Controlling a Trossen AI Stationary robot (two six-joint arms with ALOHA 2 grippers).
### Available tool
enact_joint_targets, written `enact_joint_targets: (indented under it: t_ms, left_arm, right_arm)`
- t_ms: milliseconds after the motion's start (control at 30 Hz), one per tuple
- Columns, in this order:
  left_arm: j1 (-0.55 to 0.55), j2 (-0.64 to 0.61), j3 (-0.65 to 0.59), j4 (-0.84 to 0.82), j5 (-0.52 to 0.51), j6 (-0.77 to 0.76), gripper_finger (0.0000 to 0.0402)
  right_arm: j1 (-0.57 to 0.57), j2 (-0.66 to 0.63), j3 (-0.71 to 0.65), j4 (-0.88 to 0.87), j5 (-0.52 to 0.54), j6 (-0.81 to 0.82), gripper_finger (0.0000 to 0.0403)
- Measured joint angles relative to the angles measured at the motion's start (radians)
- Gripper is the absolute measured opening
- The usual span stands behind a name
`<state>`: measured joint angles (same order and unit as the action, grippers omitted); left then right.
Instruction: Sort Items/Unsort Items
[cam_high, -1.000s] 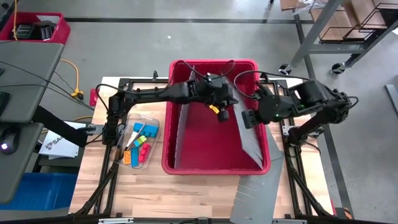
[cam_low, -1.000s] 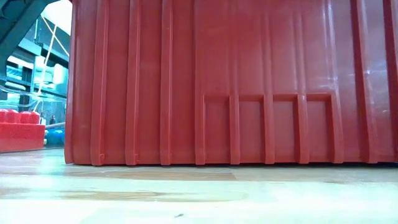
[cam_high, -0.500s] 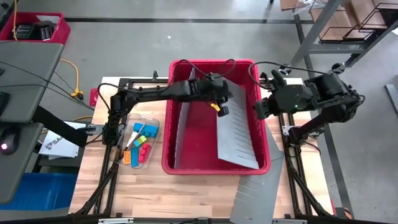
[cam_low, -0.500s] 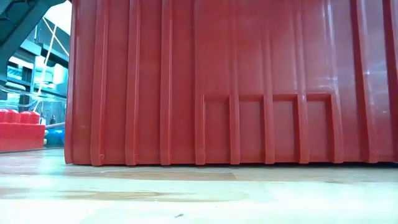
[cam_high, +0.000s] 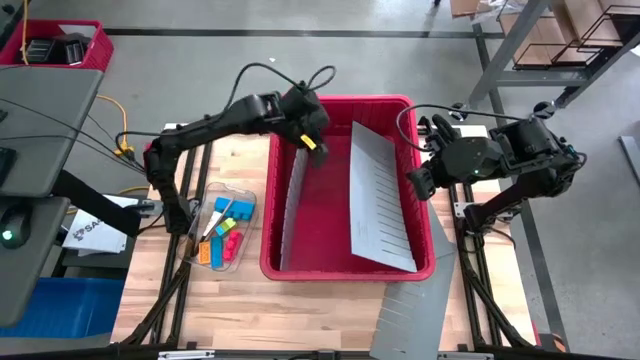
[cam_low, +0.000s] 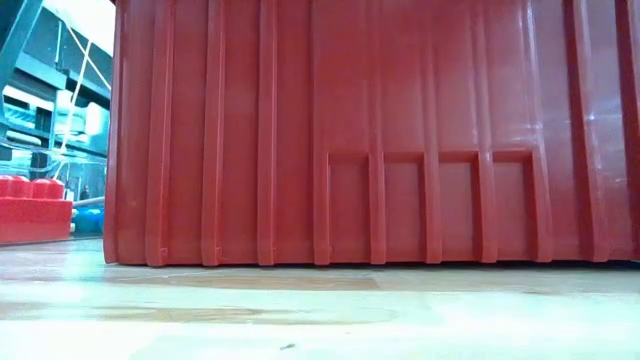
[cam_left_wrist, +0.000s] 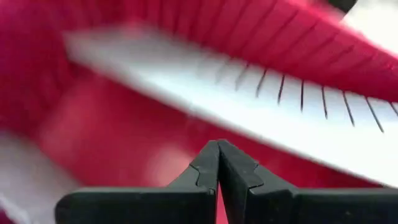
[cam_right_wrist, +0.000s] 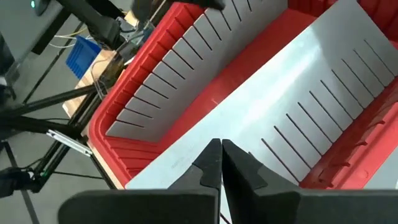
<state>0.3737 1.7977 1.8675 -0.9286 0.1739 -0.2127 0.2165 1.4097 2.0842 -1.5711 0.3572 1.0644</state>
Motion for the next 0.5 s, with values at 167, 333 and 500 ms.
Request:
enact_joint_targets:
  t_ms: [167,333,500]
  left_arm:
    - [-0.001,0.004,-0.124,0.012,0.124,-0.154,0.0029]
    - [-0.004,0.012,-0.245,0.190,0.213,-0.351,0.0087]
    - [0.012,0.008,-0.302,0.415,0.240,-0.575,0.0152]
  right_arm:
    - [0.000,0.000,0.000,0.000,0.004,-0.046,0.0003]
    - [0.000,0.002,0.000,0.000,0.013,-0.064,0.0003]
    - [0.000,0.002,0.000,0.000,0.018,-0.078,0.0003]
